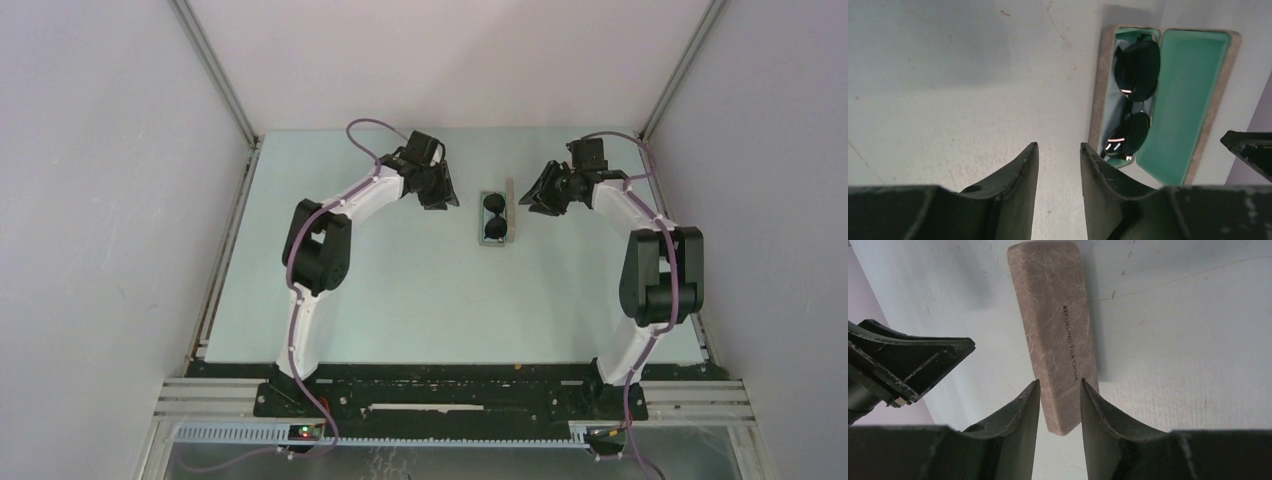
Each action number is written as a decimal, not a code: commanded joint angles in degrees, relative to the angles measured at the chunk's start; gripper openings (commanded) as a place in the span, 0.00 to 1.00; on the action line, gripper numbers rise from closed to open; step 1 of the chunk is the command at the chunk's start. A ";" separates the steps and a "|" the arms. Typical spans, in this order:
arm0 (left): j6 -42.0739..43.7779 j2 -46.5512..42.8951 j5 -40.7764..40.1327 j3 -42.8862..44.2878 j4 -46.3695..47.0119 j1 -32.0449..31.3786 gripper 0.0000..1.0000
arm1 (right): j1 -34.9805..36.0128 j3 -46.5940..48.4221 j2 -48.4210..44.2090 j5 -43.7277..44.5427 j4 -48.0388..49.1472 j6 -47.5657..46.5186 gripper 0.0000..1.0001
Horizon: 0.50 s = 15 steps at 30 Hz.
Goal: Organize the sunglasses
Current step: Close the sunglasses case at the center of the board.
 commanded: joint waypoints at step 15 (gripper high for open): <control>-2.99 8.28 4.79 7.98 1.39 -1.19 0.41 | -0.31 4.99 5.93 -5.95 3.90 0.12 0.41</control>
